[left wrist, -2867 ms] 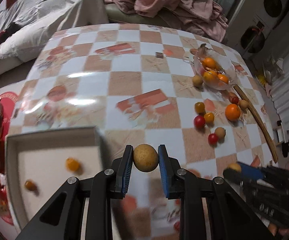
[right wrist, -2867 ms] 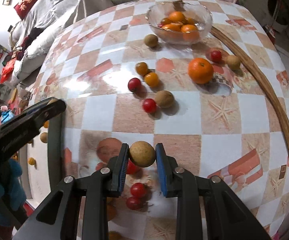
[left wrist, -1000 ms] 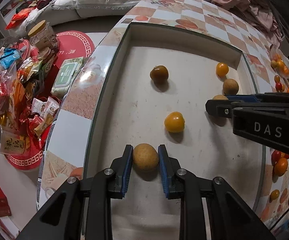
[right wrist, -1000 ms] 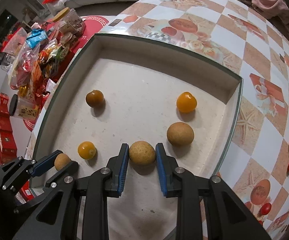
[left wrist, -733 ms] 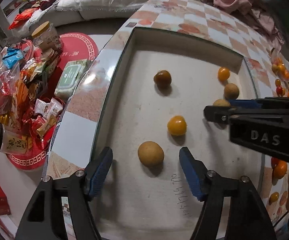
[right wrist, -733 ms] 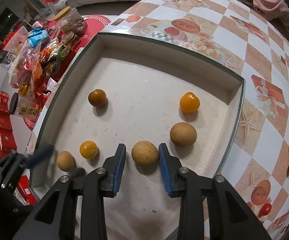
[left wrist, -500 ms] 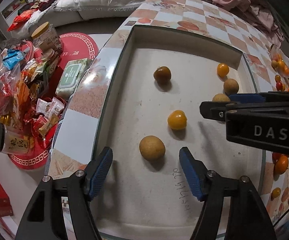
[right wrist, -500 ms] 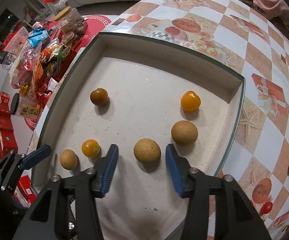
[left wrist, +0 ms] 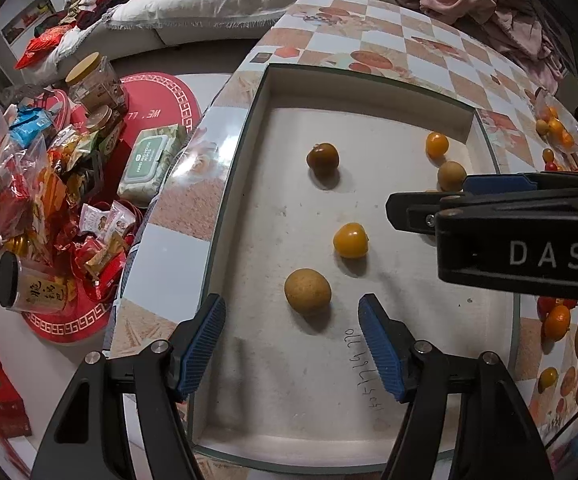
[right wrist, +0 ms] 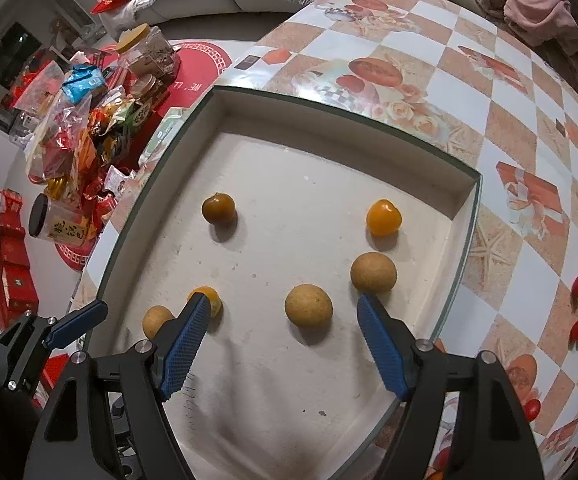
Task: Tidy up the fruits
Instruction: 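Move both open tools from the tray back to the fruits on the table, then grasp a red cherry tomato with the left tool while the right tool grasps a brown round fruit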
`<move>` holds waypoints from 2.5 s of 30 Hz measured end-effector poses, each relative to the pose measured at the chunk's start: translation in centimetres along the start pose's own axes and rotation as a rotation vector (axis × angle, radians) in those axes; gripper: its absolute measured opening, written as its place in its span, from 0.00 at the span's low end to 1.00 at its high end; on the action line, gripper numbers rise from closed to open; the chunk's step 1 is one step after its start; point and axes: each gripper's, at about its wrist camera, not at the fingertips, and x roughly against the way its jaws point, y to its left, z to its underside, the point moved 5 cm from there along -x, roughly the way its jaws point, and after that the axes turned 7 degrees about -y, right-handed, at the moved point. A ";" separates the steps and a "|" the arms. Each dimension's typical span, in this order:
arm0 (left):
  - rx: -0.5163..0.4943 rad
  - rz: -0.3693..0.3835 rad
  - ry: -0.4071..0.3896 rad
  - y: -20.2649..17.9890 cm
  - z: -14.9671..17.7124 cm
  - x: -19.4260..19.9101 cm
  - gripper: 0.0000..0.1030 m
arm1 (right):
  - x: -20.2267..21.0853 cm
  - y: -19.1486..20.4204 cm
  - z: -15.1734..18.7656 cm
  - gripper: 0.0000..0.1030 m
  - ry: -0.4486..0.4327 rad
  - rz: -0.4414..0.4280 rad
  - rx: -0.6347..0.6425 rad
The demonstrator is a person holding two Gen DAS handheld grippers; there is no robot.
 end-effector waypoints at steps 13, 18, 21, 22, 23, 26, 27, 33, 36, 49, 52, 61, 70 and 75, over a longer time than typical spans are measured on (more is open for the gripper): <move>-0.040 0.008 -0.018 -1.5 -1.3 1.7 0.68 | 4.4 -1.9 -1.1 0.80 -0.101 -0.010 -0.068; -0.099 0.047 -0.042 -4.7 -2.9 2.3 0.68 | 6.5 -5.7 -0.6 0.82 -0.132 0.024 -0.148; -0.137 0.078 -0.052 -7.2 -3.8 2.5 0.68 | 7.9 -9.1 0.6 0.82 -0.154 0.076 -0.214; -0.153 0.088 -0.057 -8.3 -4.1 2.6 0.68 | 8.3 -10.4 1.1 0.82 -0.159 0.093 -0.239; -0.169 0.098 -0.061 -9.2 -4.4 2.6 0.68 | 8.7 -11.6 1.5 0.82 -0.163 0.108 -0.265; -0.215 0.132 -0.068 -12.3 -5.3 2.8 0.68 | 9.7 -15.5 3.3 0.82 -0.169 0.158 -0.334; -0.235 0.144 -0.072 -13.5 -5.7 2.7 0.68 | 10.0 -16.8 4.0 0.82 -0.168 0.181 -0.355; -0.312 0.204 -0.071 -19.6 -7.7 2.1 0.68 | 11.0 -23.7 8.2 0.82 -0.140 0.280 -0.465; -0.346 0.220 -0.060 -22.3 -8.4 1.0 0.68 | 11.2 -26.4 9.4 0.82 -0.137 0.315 -0.499; -0.397 0.247 -0.029 -30.5 -10.5 -5.0 0.68 | 8.9 -29.5 9.4 0.60 -0.129 0.255 -0.437; -0.407 0.249 -0.028 -31.5 -11.0 -6.0 0.68 | 8.3 -29.8 9.2 0.58 -0.129 0.230 -0.422; -0.434 0.283 -0.029 -33.9 -12.3 -7.8 0.68 | 7.7 -30.3 8.4 0.56 -0.158 0.185 -0.350; -0.418 0.318 -0.039 -34.2 -13.7 -8.1 0.61 | 7.3 -30.2 7.0 0.52 -0.195 0.167 -0.308; -0.389 0.330 -0.027 -33.6 -13.9 -8.3 0.61 | 7.1 -29.9 6.2 0.46 -0.221 0.133 -0.302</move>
